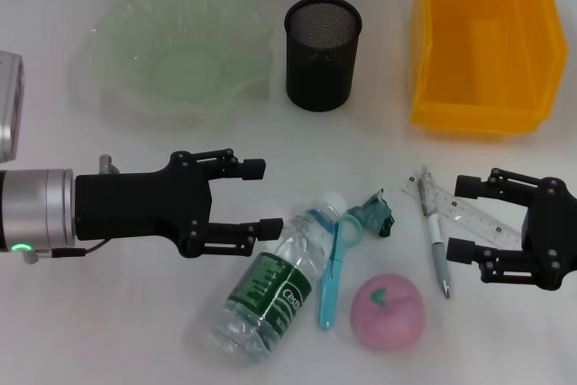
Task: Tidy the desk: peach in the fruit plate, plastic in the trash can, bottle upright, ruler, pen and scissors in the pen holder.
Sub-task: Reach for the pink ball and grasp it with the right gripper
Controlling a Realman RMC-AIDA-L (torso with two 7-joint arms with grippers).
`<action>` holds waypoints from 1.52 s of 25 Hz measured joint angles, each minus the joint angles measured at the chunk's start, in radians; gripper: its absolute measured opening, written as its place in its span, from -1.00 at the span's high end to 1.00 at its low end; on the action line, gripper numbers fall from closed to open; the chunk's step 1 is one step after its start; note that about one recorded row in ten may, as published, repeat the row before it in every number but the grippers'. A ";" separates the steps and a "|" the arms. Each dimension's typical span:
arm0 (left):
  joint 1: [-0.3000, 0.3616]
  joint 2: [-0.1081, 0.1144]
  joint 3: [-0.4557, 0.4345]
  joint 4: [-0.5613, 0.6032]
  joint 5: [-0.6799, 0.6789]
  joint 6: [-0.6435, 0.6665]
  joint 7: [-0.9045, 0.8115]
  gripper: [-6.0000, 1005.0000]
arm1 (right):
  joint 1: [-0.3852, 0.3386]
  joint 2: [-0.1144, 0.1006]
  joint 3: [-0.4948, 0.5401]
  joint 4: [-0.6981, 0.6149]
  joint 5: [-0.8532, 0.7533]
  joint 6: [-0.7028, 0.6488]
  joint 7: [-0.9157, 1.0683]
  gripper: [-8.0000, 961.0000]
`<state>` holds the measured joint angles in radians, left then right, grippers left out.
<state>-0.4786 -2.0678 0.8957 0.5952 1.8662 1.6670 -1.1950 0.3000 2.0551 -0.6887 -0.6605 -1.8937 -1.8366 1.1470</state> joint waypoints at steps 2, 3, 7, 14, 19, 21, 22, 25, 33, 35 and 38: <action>0.000 0.000 0.000 0.000 0.000 0.000 0.001 -0.62 | 0.000 0.002 0.000 0.000 -0.001 0.004 0.000 -0.70; 0.000 0.000 0.000 0.000 0.000 0.000 0.001 -0.62 | 0.000 0.003 0.000 0.000 -0.002 0.005 0.000 -0.70; 0.009 0.000 0.000 -0.002 -0.001 0.001 0.005 -0.61 | 0.000 0.006 0.004 0.000 -0.004 0.006 0.000 -0.70; 0.016 0.000 -0.004 -0.002 -0.004 0.006 0.009 -0.62 | 0.000 0.004 0.001 -0.069 -0.008 -0.003 0.082 -0.70; 0.024 0.002 -0.008 0.000 -0.005 0.008 0.010 -0.62 | 0.002 0.008 -0.002 -0.303 -0.112 -0.071 0.335 -0.70; 0.031 0.004 -0.009 0.004 -0.005 0.008 0.010 -0.62 | 0.034 0.020 -0.007 -0.451 -0.210 -0.139 0.471 -0.70; 0.035 0.005 -0.010 0.006 -0.005 0.008 0.009 -0.62 | 0.050 0.022 -0.015 -0.489 -0.240 -0.164 0.514 -0.70; 0.048 0.006 -0.021 0.015 -0.006 0.009 0.008 -0.62 | 0.082 0.023 -0.062 -0.549 -0.281 -0.199 0.598 -0.68; 0.089 0.007 -0.098 0.050 -0.006 0.059 0.013 -0.62 | 0.211 0.026 -0.351 -0.676 -0.401 -0.149 0.879 -0.65; 0.091 0.007 -0.103 0.052 -0.006 0.066 0.013 -0.62 | 0.231 0.027 -0.431 -0.680 -0.425 -0.110 0.916 -0.64; 0.091 0.007 -0.105 0.059 -0.006 0.072 0.013 -0.62 | 0.258 0.028 -0.559 -0.676 -0.466 -0.041 0.965 -0.62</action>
<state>-0.3871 -2.0613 0.7909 0.6541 1.8605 1.7387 -1.1824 0.5581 2.0830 -1.2478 -1.3368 -2.3595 -1.8781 2.1121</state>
